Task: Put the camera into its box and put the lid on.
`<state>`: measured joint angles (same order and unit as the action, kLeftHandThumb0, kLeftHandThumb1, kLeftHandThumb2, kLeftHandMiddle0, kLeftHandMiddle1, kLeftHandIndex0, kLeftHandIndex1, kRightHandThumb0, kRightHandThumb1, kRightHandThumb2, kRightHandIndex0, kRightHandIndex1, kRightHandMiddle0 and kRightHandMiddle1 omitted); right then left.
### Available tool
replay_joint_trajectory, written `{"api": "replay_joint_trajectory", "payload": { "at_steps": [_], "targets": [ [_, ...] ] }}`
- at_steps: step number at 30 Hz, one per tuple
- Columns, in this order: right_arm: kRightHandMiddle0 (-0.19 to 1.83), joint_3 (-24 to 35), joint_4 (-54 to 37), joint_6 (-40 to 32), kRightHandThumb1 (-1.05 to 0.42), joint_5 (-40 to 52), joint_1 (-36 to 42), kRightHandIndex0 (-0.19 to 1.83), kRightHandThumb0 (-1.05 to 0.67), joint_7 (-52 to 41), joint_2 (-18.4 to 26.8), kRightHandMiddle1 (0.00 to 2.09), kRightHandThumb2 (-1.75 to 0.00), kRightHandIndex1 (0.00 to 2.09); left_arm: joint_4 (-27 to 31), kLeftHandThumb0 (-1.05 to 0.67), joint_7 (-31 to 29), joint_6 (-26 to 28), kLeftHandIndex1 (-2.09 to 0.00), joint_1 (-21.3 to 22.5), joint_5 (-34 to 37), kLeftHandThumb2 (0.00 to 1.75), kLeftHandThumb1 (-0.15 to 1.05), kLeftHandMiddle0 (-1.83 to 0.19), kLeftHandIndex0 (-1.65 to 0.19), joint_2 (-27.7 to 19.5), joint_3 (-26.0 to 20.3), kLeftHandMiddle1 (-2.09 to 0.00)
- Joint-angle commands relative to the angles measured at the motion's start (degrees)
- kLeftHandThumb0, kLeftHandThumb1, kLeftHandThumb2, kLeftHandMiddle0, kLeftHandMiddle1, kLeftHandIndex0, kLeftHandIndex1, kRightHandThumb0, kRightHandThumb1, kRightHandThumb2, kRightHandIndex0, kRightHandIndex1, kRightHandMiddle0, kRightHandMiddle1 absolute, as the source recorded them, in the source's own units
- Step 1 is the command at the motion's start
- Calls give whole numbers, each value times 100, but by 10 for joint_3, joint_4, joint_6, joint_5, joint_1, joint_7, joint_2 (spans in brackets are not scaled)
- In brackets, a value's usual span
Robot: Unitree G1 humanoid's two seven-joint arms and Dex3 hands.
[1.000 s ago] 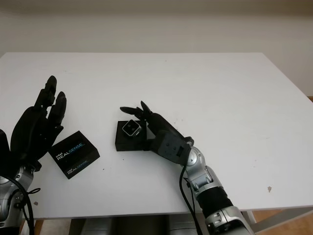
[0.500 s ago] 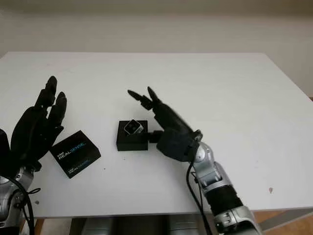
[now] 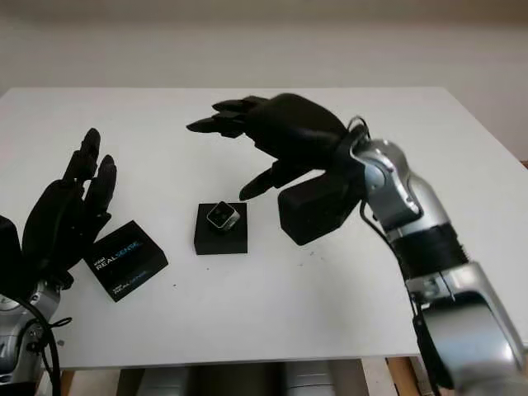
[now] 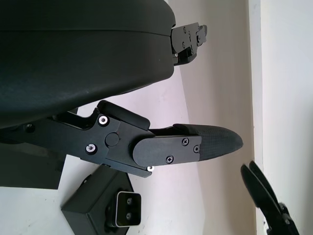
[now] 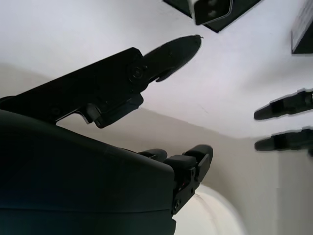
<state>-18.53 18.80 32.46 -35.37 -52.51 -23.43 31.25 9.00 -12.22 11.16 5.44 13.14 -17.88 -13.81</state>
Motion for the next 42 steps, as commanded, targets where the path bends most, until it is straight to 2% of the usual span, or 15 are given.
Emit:
{"api": "replay_joint_trajectory", "payload": {
  "at_steps": [1,8,12,23,24,27,29,32,36,38,42],
  "targets": [
    [31,-19,2,11,-82,-20,-21,28,-64,-9,9,24,-5,19,8,-73,0,-6,0,-2,-6,49,105,19,19,1,3,0],
    [40,-57,26,37,-80,-94,-39,44,-72,35,-2,24,-5,19,7,-73,3,-6,0,-2,-14,51,105,19,19,3,4,0],
    [47,-77,60,54,-81,-137,-40,53,-78,111,-14,26,-6,22,8,-74,7,-4,0,-1,-15,49,105,19,19,7,4,0],
    [54,-108,121,58,-84,-178,-32,55,-79,202,-21,31,-6,24,3,-73,3,-10,0,0,-13,49,105,19,19,7,0,0],
    [55,-110,128,60,-84,-176,-32,52,-78,206,-24,33,-6,36,4,-73,3,-9,0,0,-12,49,105,19,19,8,-1,0],
    [54,-113,140,63,-83,-174,-31,25,-76,219,-29,46,-5,99,2,-73,2,-9,0,2,-9,48,105,19,19,9,-2,0],
    [55,-117,142,63,-83,-182,-31,22,-76,230,-30,50,-5,108,1,-73,0,-8,0,3,-9,49,105,19,19,7,-2,0],
    [53,-125,149,65,-84,-183,-31,23,-76,237,-31,60,-6,106,0,-72,1,-13,0,3,-10,49,105,19,19,8,-3,0],
    [40,-128,157,68,-85,-170,-28,19,-74,227,-33,90,-5,117,0,-72,2,-15,0,4,-10,48,105,19,19,9,-3,0],
    [36,-129,158,70,-85,-169,-25,16,-72,227,-34,110,-5,130,0,-72,1,-16,0,4,-8,48,105,19,19,9,-3,0],
    [37,-132,165,74,-84,-172,-22,14,-71,239,-36,125,-5,147,-1,-72,3,-16,0,4,-8,48,105,19,19,11,-3,0]
  ]
}}
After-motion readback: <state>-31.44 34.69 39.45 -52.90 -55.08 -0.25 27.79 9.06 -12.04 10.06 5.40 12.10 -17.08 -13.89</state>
